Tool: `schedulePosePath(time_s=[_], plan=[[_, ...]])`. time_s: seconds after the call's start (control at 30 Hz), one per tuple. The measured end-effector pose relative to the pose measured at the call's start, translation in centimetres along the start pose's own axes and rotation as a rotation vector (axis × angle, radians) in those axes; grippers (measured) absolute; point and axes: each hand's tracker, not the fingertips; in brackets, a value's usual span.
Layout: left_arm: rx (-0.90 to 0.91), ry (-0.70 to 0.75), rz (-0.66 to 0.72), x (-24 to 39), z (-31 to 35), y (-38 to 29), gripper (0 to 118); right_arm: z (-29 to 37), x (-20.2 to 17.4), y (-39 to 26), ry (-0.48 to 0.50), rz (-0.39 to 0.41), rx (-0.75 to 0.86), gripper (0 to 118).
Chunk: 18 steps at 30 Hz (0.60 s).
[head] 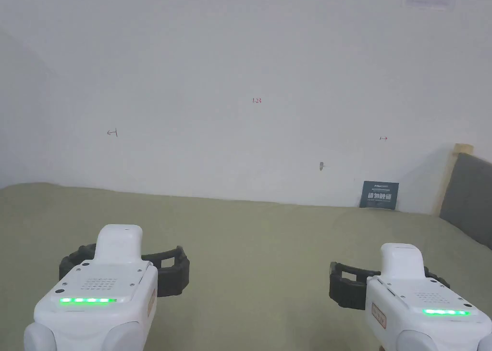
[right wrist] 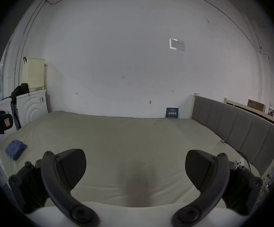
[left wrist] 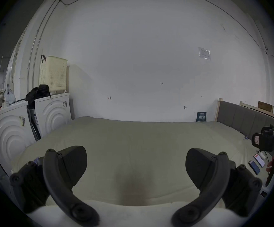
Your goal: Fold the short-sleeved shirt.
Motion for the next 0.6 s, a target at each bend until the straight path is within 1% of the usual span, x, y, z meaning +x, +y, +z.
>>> schedulePosePath(time_s=[0.07,0.13,0.17,0.27,0.37,0.47,0.6], plan=[[-0.001,0.000,0.002,0.02,0.07,0.00,118,-0.31,-0.39,-0.02,-0.025,-0.001,-0.037,118],[-0.001,-0.004,0.000,-0.07,0.14,-0.01,118,-0.76,-0.52,0.03,-0.048,-0.009,-0.108,118],[-0.002,-0.003,0.000,-0.11,0.16,-0.03,118,-0.97,-0.53,0.03,-0.044,-0.017,-0.127,118],[-0.005,0.003,-0.003,-0.32,0.30,-0.33,118,-0.97,-0.19,-0.27,-0.003,-0.068,-0.115,118],[-0.014,0.000,0.001,-0.52,0.33,-0.71,118,-0.90,-0.13,-0.20,0.019,-0.093,-0.114,118],[-0.020,0.019,-0.004,-0.61,0.28,-0.78,118,-0.75,-0.23,0.11,0.025,-0.086,-0.115,118],[-0.027,0.008,0.008,-0.91,0.06,-0.69,118,-0.78,-0.17,0.24,0.022,-0.065,-0.109,118]])
